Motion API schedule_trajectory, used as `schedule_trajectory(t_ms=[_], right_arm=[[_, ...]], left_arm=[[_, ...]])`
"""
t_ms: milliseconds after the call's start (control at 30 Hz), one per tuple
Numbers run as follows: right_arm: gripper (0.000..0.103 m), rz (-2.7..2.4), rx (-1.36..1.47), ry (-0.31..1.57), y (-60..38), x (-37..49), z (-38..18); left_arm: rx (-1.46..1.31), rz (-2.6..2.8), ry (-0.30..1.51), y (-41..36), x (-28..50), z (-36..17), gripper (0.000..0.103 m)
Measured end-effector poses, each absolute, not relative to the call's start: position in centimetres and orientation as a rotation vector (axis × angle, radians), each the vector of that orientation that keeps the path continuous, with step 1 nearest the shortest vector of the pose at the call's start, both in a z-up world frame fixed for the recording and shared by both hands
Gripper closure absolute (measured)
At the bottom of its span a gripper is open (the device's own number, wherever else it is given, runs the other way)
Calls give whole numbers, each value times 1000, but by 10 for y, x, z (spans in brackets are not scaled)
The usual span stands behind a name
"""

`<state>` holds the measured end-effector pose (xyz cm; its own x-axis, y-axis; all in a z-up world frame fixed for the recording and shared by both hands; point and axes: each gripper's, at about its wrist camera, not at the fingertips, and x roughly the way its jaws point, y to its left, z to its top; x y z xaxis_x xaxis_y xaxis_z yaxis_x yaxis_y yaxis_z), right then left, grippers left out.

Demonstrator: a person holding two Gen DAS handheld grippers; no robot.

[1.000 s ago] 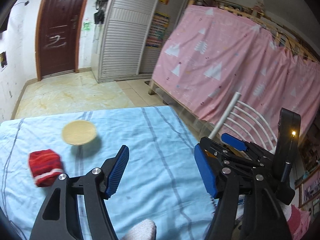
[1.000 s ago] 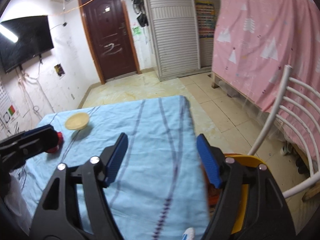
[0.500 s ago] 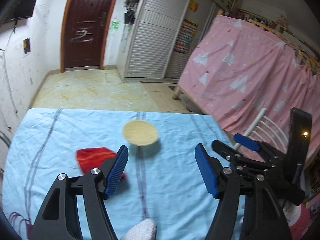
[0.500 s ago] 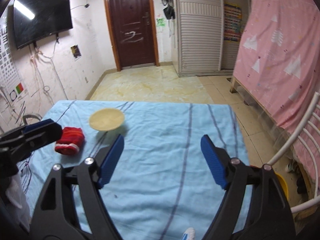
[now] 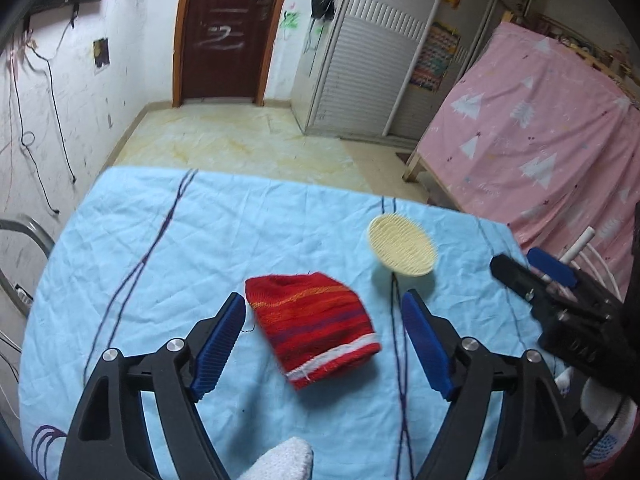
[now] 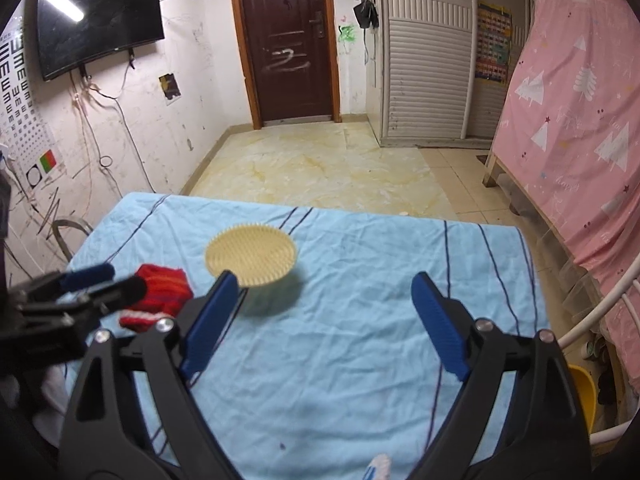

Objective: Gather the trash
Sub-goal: 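Grasp the red knit item with the left gripper while the right grasps the round beige brush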

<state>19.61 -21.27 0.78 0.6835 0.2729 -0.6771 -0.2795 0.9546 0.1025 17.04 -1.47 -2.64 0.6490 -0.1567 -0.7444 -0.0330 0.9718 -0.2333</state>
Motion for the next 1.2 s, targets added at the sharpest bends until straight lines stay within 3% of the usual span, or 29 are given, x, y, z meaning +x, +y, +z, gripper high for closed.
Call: schedule_trajectory(t_ms=[400,433,467,567,633,933,1100,1200], right_arm=[[8,413,54,823,-185,240,-5],[8,426,58,832,-182,243,-7],[7,444,61,842,-178,245,-9],[7,463,41,863,-168,251,-15],[7,468,21,881,-161,256,-20],[6,503,-31,953,-141,268,-41],[6,493,-64,959,-136,268,-47],[18,472,-85,945,-136,266,-46]], left_arm=[[-255,-121,915,-14,192,-55,31],[-244,-121,911,-15,191,-55,35],[-234,-117,908,-16,191,-55,47],[-222,-109,905,-17,190,-55,66],[-237,-106,904,-14,189,-56,73],[-256,-103,890,-8,186,-58,81],[-243,-108,887,-13,184,-59,92],[-248,-119,875,-15,184,-56,97]])
